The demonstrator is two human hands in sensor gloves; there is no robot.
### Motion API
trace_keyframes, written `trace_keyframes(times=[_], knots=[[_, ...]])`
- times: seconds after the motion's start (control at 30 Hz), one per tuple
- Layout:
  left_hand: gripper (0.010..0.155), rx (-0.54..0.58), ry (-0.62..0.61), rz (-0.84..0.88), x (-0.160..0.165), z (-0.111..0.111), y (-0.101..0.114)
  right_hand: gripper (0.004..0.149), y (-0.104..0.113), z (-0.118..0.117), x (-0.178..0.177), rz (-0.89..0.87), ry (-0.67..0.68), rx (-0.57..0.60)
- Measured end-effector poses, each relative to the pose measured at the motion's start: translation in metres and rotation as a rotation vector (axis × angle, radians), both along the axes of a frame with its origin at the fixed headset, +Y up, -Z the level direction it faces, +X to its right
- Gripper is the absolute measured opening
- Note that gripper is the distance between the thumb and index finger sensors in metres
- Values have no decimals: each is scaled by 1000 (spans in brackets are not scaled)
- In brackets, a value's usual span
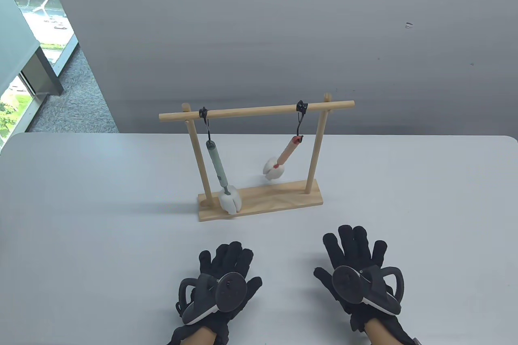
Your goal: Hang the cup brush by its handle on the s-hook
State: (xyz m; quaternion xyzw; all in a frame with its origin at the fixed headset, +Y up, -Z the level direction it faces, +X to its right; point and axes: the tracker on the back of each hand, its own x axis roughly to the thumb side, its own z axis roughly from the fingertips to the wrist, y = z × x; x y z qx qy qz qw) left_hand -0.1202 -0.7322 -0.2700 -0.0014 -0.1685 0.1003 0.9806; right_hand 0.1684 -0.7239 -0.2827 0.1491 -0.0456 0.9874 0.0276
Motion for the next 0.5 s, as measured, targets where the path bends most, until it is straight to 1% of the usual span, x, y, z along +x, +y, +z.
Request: trace_keyframes(times=[0.17,0.27,0.33,0.5], knots=[[73,0,21,-83,1,1,-2,80,-1,2,-6,11,38,22],[75,23,29,-143,3,2,-2,81,0,3,-8,18,60,60],[76,28,28,-160,4,3,-2,81,0,3,-10,21,70,80],[80,25,24,-183,5,3,-3,80,-1,3,-12,33,78,78]])
